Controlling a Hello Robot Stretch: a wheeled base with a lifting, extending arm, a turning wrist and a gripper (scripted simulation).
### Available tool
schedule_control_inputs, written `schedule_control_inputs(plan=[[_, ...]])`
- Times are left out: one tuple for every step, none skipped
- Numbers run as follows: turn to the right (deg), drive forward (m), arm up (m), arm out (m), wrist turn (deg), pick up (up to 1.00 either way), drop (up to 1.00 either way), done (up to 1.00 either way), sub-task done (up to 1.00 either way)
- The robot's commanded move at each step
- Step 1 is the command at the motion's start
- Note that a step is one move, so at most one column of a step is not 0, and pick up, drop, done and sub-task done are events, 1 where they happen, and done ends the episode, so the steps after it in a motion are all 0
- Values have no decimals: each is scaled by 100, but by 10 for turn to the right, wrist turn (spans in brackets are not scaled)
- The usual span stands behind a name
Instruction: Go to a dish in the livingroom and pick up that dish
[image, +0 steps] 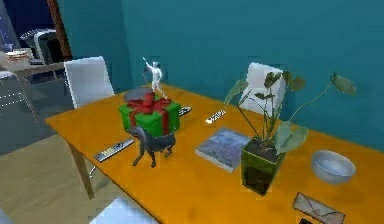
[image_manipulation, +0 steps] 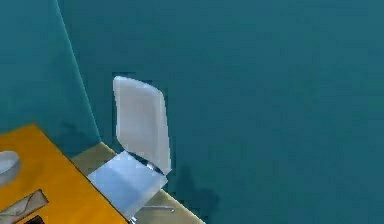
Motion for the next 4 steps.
schedule_control_inputs(plan=[[450, 0, 0, 0, 0, 0, 0, 0, 0], [450, 0, 0, 0, 0, 0, 0, 0, 0], [180, 0, 0, 0, 0, 0, 0, 0, 0], [0, 30, 0, 0, 0, 0, 0, 0, 0]])
